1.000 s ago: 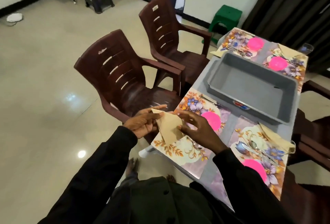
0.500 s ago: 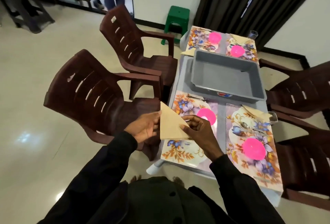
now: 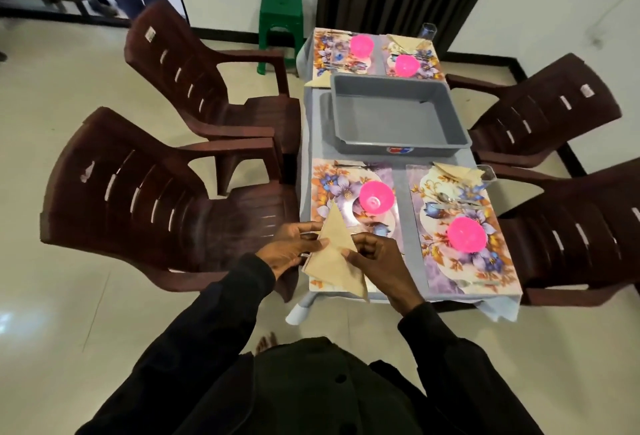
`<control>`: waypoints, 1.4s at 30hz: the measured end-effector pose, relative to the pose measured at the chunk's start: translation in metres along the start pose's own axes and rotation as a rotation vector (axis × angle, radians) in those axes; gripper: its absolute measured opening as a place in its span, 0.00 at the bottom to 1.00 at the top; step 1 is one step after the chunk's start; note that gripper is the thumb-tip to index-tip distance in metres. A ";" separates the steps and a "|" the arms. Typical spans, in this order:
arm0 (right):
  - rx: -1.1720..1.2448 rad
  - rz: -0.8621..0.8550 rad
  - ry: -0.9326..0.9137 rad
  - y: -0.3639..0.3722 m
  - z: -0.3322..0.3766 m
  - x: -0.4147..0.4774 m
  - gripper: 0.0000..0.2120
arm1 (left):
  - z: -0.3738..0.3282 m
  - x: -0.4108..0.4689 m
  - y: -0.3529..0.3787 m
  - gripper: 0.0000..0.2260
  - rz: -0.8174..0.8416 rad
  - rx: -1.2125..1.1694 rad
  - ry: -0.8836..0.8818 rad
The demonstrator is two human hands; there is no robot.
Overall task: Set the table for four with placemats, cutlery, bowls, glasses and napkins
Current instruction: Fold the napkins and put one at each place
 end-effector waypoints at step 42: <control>0.905 -0.724 0.665 0.079 -0.139 -0.002 0.08 | -0.058 0.087 -0.118 0.12 -0.035 0.159 -0.139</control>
Point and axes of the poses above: each hand's wrist, its own x-axis towards the middle knuckle, its own y-axis out of the palm, z = x × y, the point moved 2 cm from there along x, towards the middle knuckle, and after that the axes turned 6 degrees about -x, right-handed, at the moved point
